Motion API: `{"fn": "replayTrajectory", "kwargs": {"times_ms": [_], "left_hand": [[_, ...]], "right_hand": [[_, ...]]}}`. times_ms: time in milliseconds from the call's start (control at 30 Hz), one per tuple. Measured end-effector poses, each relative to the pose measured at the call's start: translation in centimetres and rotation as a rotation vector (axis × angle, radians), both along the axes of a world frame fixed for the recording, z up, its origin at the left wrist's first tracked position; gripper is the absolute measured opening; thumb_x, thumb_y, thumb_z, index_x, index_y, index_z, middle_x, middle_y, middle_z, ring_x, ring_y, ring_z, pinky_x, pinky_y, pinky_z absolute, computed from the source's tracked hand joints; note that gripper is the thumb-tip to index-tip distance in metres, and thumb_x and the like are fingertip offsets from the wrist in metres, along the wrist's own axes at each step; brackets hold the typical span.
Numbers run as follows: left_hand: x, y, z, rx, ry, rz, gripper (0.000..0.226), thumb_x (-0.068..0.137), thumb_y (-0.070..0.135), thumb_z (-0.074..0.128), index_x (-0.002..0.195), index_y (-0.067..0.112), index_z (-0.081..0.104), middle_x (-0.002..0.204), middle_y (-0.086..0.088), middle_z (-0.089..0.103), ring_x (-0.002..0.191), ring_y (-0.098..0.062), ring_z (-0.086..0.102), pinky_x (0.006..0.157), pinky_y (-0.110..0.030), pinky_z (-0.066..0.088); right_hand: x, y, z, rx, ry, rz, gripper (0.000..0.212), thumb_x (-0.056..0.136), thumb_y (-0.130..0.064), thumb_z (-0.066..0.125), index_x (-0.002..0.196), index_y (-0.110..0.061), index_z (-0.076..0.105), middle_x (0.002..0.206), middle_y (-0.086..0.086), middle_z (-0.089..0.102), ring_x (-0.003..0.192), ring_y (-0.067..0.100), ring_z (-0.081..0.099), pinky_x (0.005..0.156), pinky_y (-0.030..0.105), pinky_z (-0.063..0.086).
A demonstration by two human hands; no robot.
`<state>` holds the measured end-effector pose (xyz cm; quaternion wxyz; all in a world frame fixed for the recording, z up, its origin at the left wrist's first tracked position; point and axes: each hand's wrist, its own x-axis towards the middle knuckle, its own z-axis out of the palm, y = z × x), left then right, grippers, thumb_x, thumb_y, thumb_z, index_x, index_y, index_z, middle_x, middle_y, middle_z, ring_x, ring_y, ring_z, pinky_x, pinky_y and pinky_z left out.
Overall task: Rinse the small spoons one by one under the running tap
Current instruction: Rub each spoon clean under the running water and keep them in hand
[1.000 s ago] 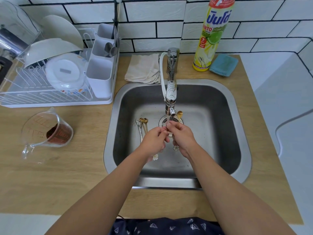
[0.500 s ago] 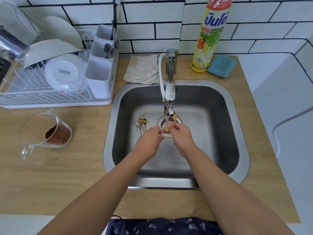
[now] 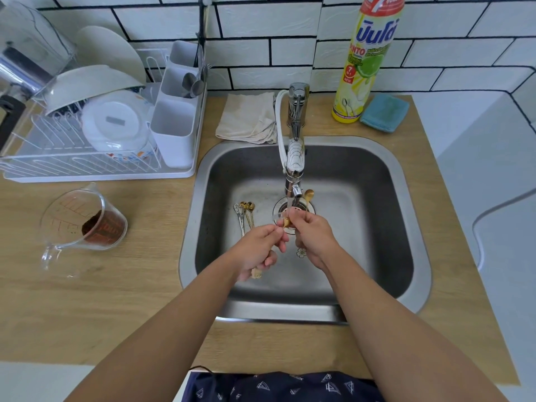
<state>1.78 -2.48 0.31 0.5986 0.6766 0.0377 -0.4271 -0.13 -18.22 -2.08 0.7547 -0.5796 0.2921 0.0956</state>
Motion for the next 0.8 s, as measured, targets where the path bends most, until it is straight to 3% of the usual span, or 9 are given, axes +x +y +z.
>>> {"fn": "replayTrajectory", "kwargs": {"times_ms": [67, 167, 300, 433, 600, 700, 800], "left_hand": [[-0.06, 0.12, 0.11, -0.057, 0.05, 0.03, 0.028, 0.107, 0.031, 0.044, 0.099, 0.009, 0.059, 0.077, -0.001, 0.06, 0.04, -0.006, 0.035, 0.034, -0.016, 0.025], [-0.05, 0.15, 0.26, -0.14, 0.133, 0.076, 0.025, 0.107, 0.028, 0.044, 0.098, 0.009, 0.057, 0.078, -0.002, 0.059, 0.039, -0.004, 0.033, 0.032, -0.013, 0.025], [-0.2, 0.2, 0.48, -0.224, 0.235, 0.095, 0.022, 0.106, 0.027, 0.046, 0.097, 0.009, 0.056, 0.08, -0.003, 0.059, 0.038, -0.003, 0.033, 0.032, -0.012, 0.025], [-0.17, 0.25, 0.54, -0.306, 0.316, 0.167, 0.021, 0.107, 0.025, 0.045, 0.096, 0.01, 0.056, 0.079, -0.003, 0.058, 0.035, -0.001, 0.032, 0.031, -0.011, 0.023], [-0.24, -0.11, 0.56, -0.321, 0.347, 0.169, 0.019, 0.106, 0.023, 0.045, 0.097, 0.009, 0.055, 0.079, -0.004, 0.057, 0.034, -0.001, 0.033, 0.03, -0.011, 0.022], [-0.33, -0.16, 0.51, -0.321, 0.353, 0.162, 0.019, 0.106, 0.022, 0.046, 0.098, 0.008, 0.056, 0.078, -0.004, 0.058, 0.034, -0.001, 0.032, 0.03, -0.011, 0.024], [-0.36, 0.19, 0.35, -0.39, 0.395, 0.205, 0.018, 0.105, 0.022, 0.046, 0.098, 0.009, 0.056, 0.078, -0.003, 0.057, 0.033, 0.001, 0.031, 0.028, -0.011, 0.024]], "right_hand": [[-0.15, -0.07, 0.09, 0.087, -0.038, 0.04, 0.013, 0.101, -0.022, 0.065, 0.106, -0.015, 0.075, 0.094, 0.001, 0.079, 0.043, 0.006, 0.033, 0.043, 0.02, 0.031], [-0.42, 0.14, 0.4, 0.106, -0.07, 0.103, 0.021, 0.093, -0.016, 0.075, 0.113, -0.012, 0.071, 0.074, 0.001, 0.07, 0.044, 0.006, 0.042, 0.044, 0.02, 0.03], [-0.06, 0.19, 0.74, 0.063, 0.0, 0.032, 0.019, 0.102, -0.025, 0.063, 0.106, -0.01, 0.073, 0.091, 0.002, 0.08, 0.04, 0.006, 0.033, 0.043, 0.022, 0.03], [-0.18, -0.12, 0.69, 0.181, -0.055, 0.083, 0.019, 0.106, -0.018, 0.056, 0.116, -0.009, 0.069, 0.105, 0.005, 0.08, 0.043, 0.006, 0.028, 0.047, 0.022, 0.028], [-0.4, 0.11, 0.39, 0.116, -0.056, 0.071, 0.01, 0.097, -0.021, 0.07, 0.097, -0.013, 0.076, 0.082, 0.003, 0.078, 0.039, 0.005, 0.037, 0.044, 0.021, 0.028], [-0.17, 0.21, 0.15, 0.158, 0.003, 0.003, 0.018, 0.102, -0.023, 0.063, 0.1, -0.009, 0.073, 0.096, 0.009, 0.08, 0.036, 0.006, 0.031, 0.041, 0.021, 0.03], [-0.29, -0.15, 0.06, 0.309, -0.056, 0.066, 0.024, 0.108, -0.018, 0.051, 0.119, -0.005, 0.067, 0.11, 0.009, 0.079, 0.039, 0.005, 0.028, 0.042, 0.019, 0.032]]}}
